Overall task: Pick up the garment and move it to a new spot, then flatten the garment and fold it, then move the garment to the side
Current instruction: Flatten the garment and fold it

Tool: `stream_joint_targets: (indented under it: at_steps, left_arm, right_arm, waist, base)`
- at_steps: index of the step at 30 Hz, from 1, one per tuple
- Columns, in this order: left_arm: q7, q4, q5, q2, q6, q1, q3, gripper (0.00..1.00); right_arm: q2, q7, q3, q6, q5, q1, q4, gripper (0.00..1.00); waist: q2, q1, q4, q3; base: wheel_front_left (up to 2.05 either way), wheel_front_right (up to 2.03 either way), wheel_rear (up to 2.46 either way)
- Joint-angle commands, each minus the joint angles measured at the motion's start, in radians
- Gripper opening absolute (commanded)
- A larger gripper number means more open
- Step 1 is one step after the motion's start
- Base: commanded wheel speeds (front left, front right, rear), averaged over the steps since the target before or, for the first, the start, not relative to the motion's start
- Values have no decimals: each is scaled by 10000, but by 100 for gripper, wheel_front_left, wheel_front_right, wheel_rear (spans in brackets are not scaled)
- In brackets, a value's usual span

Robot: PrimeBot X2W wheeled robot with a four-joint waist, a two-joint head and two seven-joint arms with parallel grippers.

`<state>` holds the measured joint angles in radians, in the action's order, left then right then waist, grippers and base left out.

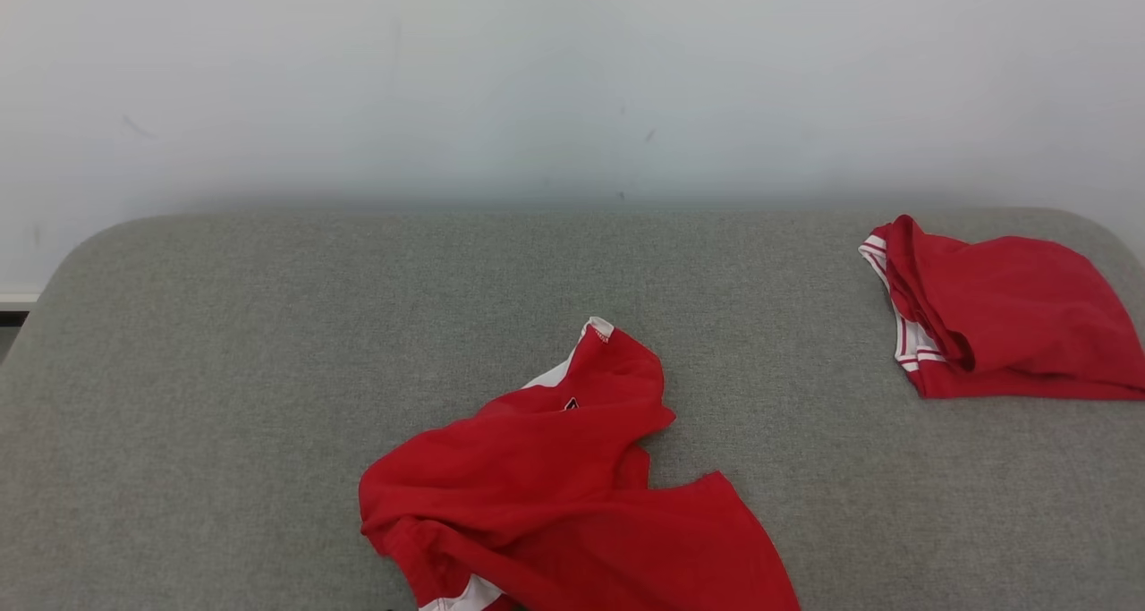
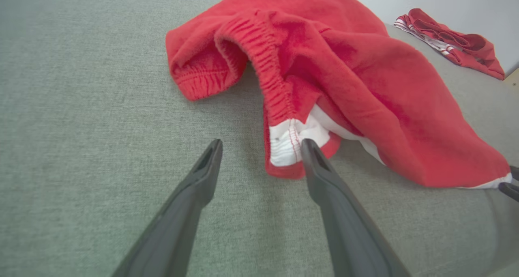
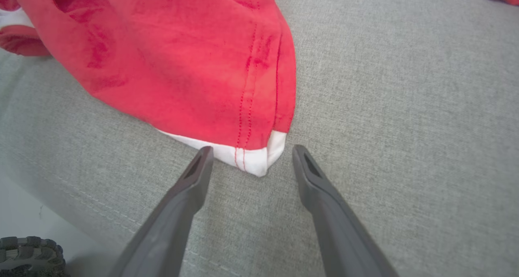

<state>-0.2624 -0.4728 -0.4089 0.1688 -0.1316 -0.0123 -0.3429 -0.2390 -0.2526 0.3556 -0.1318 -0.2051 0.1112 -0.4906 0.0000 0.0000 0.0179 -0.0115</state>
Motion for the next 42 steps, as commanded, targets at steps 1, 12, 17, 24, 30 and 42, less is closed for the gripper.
stream_joint_targets:
  at_steps: [1,12,17,24,30,42]
  left_arm:
    - [-24,-74,-52,48,19,149,-39,100]
    - [-24,-1019,-612,-79,21,1017,-972,0]
    - [-24,-780,-736,142,21,670,-1023,0]
    - [-24,259,-572,520,21,-1,-629,0]
    - [-24,1421,-287,852,21,49,-369,0]
    - [1145,3180,-727,3013,21,4681,-2214,0]
  right_arm:
    - [30,-43,57,27,34,-88,-79,100]
    - [219,-79,407,27,-184,-677,-914,0]
    - [62,-135,386,27,-346,-684,-757,0]
    - [-284,-129,111,27,-606,-238,136,0]
    - [-677,171,54,27,-863,-296,1444,0]
    - [-1850,2425,-130,27,-2580,-3291,3790,0]
  waist:
    - [0,0,30,7]
    - [0,0,147,18]
    - [0,0,70,-34]
    - [0,0,21,-55]
    - [0,0,34,-71]
    - [0,0,-161,789]
  base:
    - [0,0,0]
    - [0,0,0]
    - [0,0,0]
    - [0,0,0]
    - [0,0,0]
    - [0,0,0]
